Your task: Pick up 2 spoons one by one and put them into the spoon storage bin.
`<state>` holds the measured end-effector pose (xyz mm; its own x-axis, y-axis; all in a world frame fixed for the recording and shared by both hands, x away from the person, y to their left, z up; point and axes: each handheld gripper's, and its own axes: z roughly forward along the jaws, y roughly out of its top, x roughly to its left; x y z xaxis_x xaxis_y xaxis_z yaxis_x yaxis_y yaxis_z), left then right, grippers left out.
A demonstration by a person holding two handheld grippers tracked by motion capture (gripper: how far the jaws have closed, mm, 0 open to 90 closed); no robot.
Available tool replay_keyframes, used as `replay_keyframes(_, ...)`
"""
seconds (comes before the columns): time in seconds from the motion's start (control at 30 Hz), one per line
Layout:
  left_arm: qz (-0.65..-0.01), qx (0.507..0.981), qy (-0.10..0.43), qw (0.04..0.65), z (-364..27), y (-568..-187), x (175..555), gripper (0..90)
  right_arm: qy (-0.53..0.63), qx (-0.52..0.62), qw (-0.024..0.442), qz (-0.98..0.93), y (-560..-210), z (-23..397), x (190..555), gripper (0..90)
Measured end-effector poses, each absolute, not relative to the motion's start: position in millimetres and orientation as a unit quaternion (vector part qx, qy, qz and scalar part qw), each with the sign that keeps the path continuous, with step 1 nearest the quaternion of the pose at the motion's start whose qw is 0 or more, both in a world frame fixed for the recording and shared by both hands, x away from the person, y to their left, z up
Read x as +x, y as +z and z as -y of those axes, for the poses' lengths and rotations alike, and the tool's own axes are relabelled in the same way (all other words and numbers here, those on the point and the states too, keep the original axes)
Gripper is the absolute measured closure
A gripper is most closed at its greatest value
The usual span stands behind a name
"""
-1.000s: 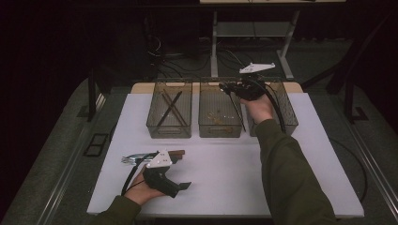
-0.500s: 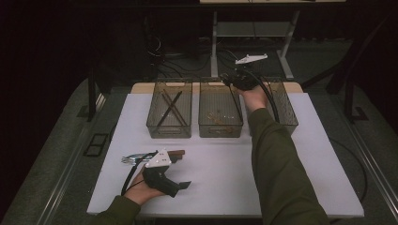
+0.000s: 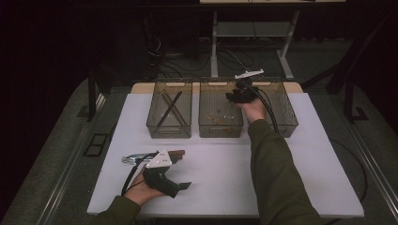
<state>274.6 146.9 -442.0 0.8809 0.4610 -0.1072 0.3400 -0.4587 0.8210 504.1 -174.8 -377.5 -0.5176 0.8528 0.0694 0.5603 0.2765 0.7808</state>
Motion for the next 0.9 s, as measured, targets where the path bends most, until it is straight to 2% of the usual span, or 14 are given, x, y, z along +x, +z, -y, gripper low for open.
replay_keyframes(0.13, -0.237, 0.851, 0.065, 0.465, -146, -443, 274, 0.0, 0.417, 0.460, 0.164, -0.766, -380, 186, 494, 42.2)
replay_keyframes(0.33, -0.242, 0.849, 0.064, 0.465, -146, -443, 274, 0.0, 0.457, 0.461, 0.145, -0.747, -376, 201, 474, 31.0)
replay_keyframes(0.5, -0.246, 0.848, 0.063, 0.465, -145, -443, 274, 0.0, 0.461, 0.459, 0.159, -0.743, -374, 208, 455, 20.1)
replay_keyframes(0.9, -0.244, 0.855, 0.065, 0.454, -147, -444, 276, 0.0, 0.473, 0.418, 0.153, -0.761, -378, 224, 398, 16.9)
